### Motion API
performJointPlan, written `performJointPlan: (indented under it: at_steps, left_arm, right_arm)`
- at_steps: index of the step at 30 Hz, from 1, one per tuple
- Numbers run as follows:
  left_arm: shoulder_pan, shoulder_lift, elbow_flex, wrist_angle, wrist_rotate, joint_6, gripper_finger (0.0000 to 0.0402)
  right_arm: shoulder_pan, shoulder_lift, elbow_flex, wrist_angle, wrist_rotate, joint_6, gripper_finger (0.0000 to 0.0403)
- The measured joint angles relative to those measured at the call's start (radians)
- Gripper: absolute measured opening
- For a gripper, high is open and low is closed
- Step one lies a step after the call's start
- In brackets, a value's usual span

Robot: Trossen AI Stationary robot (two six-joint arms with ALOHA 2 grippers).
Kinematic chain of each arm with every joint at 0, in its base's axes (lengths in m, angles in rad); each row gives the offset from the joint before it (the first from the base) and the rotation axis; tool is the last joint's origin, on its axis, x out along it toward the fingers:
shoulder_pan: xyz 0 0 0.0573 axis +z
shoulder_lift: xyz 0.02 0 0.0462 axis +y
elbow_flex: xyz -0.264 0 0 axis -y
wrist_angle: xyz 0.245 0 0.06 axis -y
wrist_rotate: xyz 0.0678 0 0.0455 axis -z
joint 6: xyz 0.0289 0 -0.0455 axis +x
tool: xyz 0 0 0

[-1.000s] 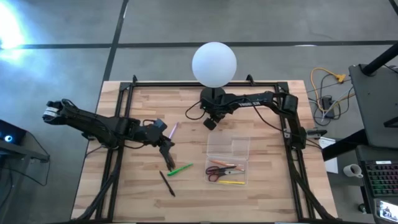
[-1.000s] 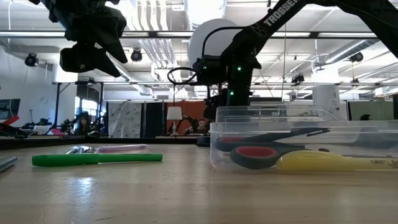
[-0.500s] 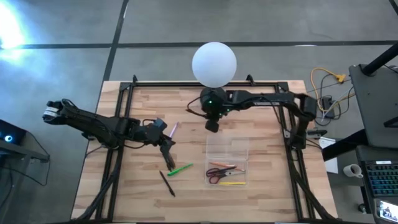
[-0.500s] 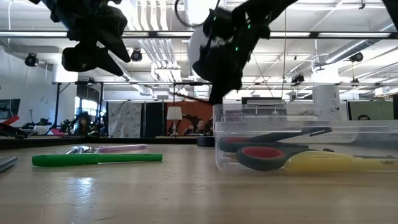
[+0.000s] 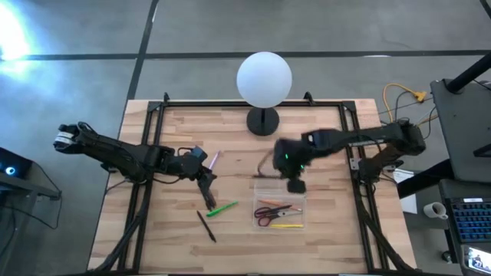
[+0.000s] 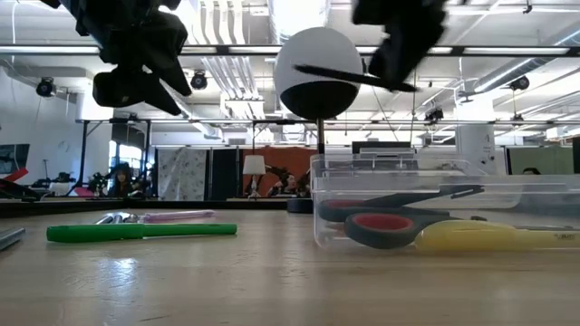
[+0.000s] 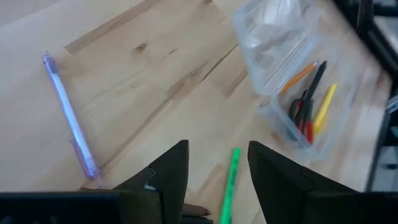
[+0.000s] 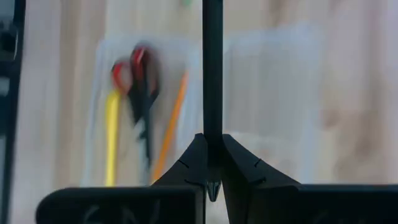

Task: Pick & place school supplies into a supply box
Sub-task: Put the black pen into the transparent supply box, then put the purple pen into the transparent supply box

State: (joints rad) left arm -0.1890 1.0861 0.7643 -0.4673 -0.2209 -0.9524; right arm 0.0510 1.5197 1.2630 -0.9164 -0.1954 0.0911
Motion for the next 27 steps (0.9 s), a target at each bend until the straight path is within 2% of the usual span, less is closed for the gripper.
performJointPlan:
  at_steps: [4, 10, 15, 21, 27]
  left_arm:
    - [0.000, 0.036, -0.001, -0.005, 0.002, 0.027, 0.0150]
    - [0.000, 0.078, -0.002, -0.033, 0.006, 0.050, 0.0150]
    - [0.001, 0.077, -0.002, -0.064, 0.003, 0.097, 0.0150]
    - [0.021, 0.072, 0.000, -0.160, -0.007, 0.105, 0.0150]
    - [0.056, 0.091, -0.002, -0.157, -0.008, 0.106, 0.0150]
  right_arm:
    - [0.118, 0.006, -0.084, 0.026, -0.034, 0.121, 0.0013]
    - [0.276, 0.059, -0.186, 0.159, -0.044, 0.321, 0.0013]
    - [0.347, 0.100, -0.239, 0.289, 0.026, 0.555, 0.0017]
    - [0.380, 0.140, -0.247, 0.300, 0.053, 0.703, 0.0080]
    - [0.390, 0.138, -0.234, 0.267, 0.128, 0.761, 0.0162]
